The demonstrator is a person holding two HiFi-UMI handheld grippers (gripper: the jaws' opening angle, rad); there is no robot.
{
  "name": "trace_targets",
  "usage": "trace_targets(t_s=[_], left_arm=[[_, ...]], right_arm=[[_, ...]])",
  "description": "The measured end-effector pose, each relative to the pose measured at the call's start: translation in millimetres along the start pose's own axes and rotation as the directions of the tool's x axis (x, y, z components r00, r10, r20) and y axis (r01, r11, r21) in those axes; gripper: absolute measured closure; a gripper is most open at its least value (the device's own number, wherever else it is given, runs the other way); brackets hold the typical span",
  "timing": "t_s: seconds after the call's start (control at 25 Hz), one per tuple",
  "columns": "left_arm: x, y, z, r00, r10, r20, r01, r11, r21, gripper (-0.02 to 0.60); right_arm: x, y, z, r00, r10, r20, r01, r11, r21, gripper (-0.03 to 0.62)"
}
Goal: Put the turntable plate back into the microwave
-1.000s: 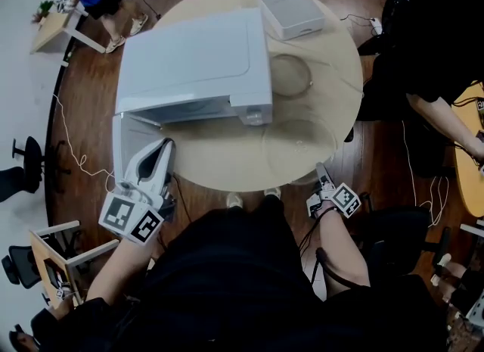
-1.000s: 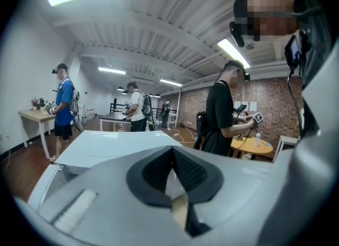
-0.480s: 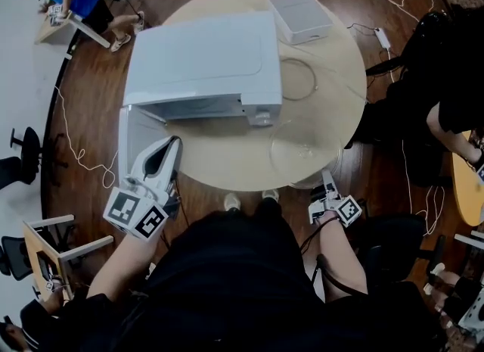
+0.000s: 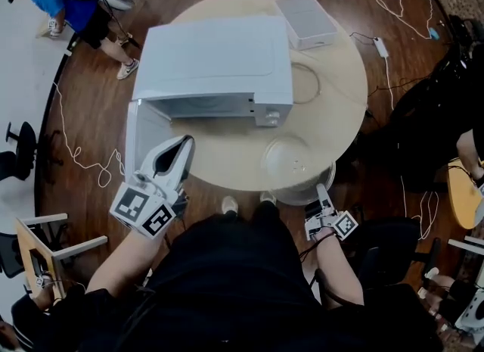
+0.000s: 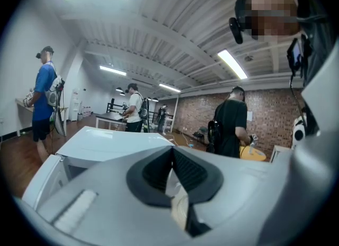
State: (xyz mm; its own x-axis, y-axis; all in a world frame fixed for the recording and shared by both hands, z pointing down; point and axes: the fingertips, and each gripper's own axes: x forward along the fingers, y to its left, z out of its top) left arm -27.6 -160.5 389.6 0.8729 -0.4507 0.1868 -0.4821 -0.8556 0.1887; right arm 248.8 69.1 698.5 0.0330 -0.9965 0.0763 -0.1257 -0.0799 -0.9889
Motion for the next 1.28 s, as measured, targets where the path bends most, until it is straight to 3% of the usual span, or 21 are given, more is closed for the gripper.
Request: trace_targets(t_s=[0.32, 0.76, 0.96, 1.28], left_arm=[[-13.4, 2.9, 2.1, 1.0, -0.018, 0.01, 0.018, 1.0, 0.013, 0.578], [-47.7, 28.0, 19.8, 0.999, -0.005, 0.049, 0.004, 1.0, 0.015, 0.578], [-62.3, 34.1, 21.7, 0.999, -0.017, 0.05, 0.017, 1.0, 0.017, 0.578], [-76.5, 40.6, 19.7, 0.999, -0.023, 0.045, 0.021, 0.999, 0.041, 0.578]], right_arm=[[24.6, 21.5, -59.7, 0.992, 0.084, -0.09, -0.078, 0.995, 0.068, 0.559], [109.6, 65.9, -152.4, 0.948, 0.193, -0.252, -0.162, 0.977, 0.139, 0.557], [162.2, 82.3, -172.0, 0.942, 0.219, -0.256, -0.189, 0.973, 0.135, 0.556], [251.5, 81.2, -165.3, 0.966, 0.179, -0.188, -0.165, 0.982, 0.087, 0.551]])
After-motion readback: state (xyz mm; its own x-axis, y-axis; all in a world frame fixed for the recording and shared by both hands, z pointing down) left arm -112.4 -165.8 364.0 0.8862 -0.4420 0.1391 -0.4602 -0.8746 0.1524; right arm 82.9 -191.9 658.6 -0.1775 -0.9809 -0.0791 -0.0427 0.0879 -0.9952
